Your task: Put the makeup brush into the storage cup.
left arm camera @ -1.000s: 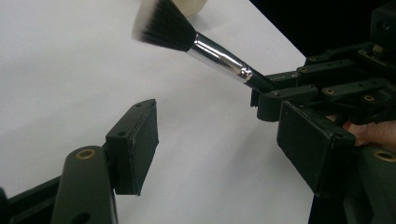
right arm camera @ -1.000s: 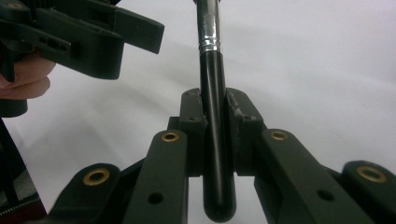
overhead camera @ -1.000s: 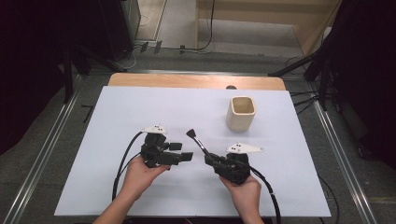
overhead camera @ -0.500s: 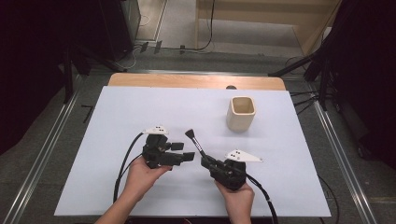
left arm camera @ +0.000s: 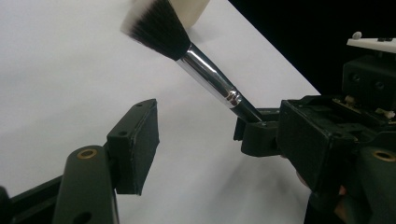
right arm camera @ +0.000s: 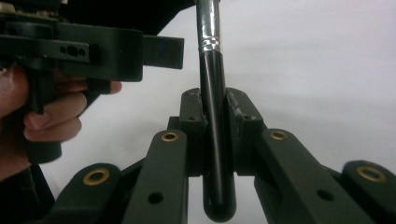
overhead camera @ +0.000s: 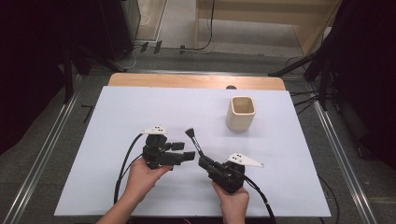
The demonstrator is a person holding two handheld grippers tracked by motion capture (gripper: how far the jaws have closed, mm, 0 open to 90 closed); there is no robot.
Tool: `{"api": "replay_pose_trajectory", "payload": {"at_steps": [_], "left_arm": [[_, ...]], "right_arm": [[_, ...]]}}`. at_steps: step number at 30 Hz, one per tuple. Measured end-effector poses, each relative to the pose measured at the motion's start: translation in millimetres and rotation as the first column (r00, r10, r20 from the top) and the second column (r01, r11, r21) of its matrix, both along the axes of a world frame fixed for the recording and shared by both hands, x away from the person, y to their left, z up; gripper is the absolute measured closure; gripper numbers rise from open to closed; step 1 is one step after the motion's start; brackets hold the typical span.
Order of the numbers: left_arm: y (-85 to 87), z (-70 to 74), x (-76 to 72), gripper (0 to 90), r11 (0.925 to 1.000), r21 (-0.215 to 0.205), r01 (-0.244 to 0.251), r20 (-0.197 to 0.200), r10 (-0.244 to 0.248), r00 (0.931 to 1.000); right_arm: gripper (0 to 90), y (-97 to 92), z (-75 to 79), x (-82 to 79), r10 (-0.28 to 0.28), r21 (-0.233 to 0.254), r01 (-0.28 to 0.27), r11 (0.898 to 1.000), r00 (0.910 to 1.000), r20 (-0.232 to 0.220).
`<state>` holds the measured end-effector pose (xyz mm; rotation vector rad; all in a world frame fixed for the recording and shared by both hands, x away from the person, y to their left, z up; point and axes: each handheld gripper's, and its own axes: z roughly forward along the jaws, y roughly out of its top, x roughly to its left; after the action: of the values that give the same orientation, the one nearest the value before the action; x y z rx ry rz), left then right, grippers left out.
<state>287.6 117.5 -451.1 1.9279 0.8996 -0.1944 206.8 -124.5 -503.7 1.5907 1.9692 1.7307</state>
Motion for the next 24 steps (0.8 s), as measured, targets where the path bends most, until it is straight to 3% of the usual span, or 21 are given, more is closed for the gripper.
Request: {"api": "replay_pose_trajectory", "payload": {"at_steps": [10,16,18,24], "left_arm": [[-1.1,1.2,0.2,30.7,0.9984,-0.05,-0.025,-0.012,0.025,0.9996],[-4.3,1.3,0.4,32.8,0.9963,-0.075,-0.041,-0.025,0.039,0.9989],[-3.8,-0.6,1.3,35.0,0.9923,-0.115,-0.047,-0.058,0.04,0.9975],[-4.7,-2.5,2.5,38.2,0.9907,-0.117,-0.07,-0.082,0.06,0.9948]], "right_arm": [[79.8,6.9,-3.0,-3.1,-0.044,0.053,0.042,0.998,0.9987,0.028],[79.8,11.5,-4.5,-2.5,-0.038,0.055,0.037,0.998,0.9988,0.032],[79.8,12.6,-4.1,-3.0,-0.038,0.052,0.036,0.998,0.9987,0.033],[79.7,14.7,-4.1,-3.1,-0.03,0.036,0.028,0.999,0.9981,0.054]]}}
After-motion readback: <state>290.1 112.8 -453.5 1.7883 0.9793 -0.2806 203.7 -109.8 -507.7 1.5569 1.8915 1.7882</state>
